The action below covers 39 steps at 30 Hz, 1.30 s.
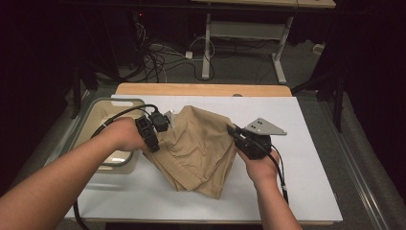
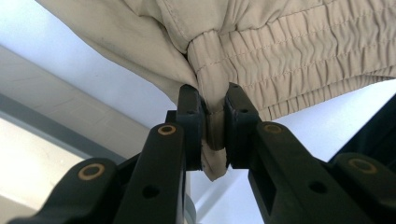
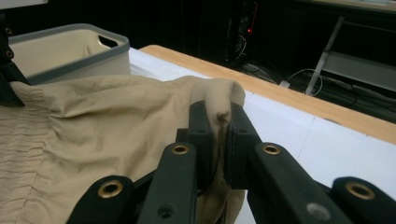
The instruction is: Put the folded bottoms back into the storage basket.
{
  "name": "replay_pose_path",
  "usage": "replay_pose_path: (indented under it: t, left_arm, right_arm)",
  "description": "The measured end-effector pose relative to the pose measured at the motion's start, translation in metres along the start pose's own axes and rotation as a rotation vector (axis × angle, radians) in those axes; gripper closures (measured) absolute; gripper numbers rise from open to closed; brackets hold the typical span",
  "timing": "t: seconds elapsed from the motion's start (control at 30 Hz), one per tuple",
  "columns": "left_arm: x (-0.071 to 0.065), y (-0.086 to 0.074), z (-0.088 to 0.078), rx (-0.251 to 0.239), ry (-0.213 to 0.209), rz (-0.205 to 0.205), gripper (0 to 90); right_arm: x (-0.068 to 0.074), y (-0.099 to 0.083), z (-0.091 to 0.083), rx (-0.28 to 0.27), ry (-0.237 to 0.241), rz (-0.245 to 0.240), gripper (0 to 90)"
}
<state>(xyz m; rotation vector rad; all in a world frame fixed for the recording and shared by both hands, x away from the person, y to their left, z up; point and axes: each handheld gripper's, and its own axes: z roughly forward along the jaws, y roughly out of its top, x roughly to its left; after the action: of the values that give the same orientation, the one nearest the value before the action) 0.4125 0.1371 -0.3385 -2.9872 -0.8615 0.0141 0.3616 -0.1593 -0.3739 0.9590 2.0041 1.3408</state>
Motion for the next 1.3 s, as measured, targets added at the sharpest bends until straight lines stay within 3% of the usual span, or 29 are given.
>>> replay_pose_path:
  t: [0.27, 0.6, 0.9, 1.1, 1.3]
  left_arm:
    - [0.001, -0.003, -0.027, -0.007, 0.012, -0.006, 77.4]
    - [0.018, -0.030, -0.050, -0.011, 0.039, -0.083, 77.2]
    - [0.033, -0.071, -0.049, -0.026, 0.051, -0.152, 77.3]
    - [0.042, -0.097, -0.050, -0.024, 0.055, -0.197, 77.3]
    - [0.048, -0.115, -0.044, -0.020, 0.057, -0.227, 77.3]
  right_arm:
    - [-0.004, 0.018, -0.007, -0.025, -0.002, -0.009, 84.8]
    - [0.009, 0.052, 0.009, -0.058, 0.028, -0.055, 84.8]
    - [0.029, 0.070, 0.042, -0.066, 0.072, -0.077, 84.7]
    - [0.039, 0.071, 0.061, -0.069, 0.103, -0.063, 84.5]
    - [0.052, 0.072, 0.079, -0.062, 0.128, -0.080, 84.5]
